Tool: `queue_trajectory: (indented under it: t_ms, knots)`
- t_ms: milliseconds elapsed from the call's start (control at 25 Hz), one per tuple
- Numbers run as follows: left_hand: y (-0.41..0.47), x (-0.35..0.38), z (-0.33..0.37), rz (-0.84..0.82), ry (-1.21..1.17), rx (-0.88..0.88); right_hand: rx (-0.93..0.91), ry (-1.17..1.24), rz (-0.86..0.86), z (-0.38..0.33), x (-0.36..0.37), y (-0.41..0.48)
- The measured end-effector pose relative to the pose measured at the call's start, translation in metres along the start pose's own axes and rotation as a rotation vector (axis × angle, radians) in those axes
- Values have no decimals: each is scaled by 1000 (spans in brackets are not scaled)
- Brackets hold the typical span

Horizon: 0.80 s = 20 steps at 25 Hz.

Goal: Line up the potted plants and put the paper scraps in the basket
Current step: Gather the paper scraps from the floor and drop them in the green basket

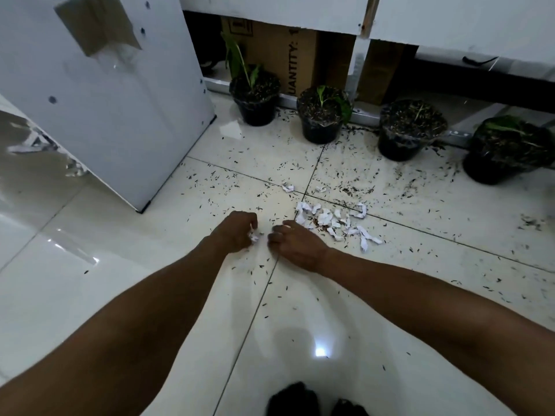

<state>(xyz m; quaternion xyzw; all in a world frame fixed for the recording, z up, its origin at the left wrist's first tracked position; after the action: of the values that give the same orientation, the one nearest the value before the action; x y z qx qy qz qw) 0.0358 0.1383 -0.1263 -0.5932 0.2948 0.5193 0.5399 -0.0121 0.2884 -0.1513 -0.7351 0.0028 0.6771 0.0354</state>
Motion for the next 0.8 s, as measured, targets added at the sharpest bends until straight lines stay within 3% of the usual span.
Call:
queue_trajectory:
  t_ms: [120, 320, 480, 600, 800]
  knots:
    - [13, 4, 9, 98, 132, 63, 226, -6, 160, 38, -6, -26]
    - [41, 7, 17, 85, 142, -21, 655, 243, 382, 62, -5, -90]
    - [47, 18, 0, 93, 2, -306, 916, 338, 337, 63, 11, -149]
    - [41, 36, 19, 46, -218, -433, 974, 405, 277, 65, 19, -163]
    - [67, 37, 82, 105, -342, -321, 900, 468, 312, 85, 19, -120]
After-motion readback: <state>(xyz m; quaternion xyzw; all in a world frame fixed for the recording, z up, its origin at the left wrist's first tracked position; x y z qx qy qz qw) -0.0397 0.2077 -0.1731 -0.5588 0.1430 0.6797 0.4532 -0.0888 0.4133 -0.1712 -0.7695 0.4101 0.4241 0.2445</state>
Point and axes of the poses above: each hand's wrist, its own y-axis towards the middle knuckle, its own x-axis out of the palm, z = x × y, the point moved 4 cm from there along y, towards the middle knuckle, and after that the axes turned 9 degrees about y, right-handed, at the moved point
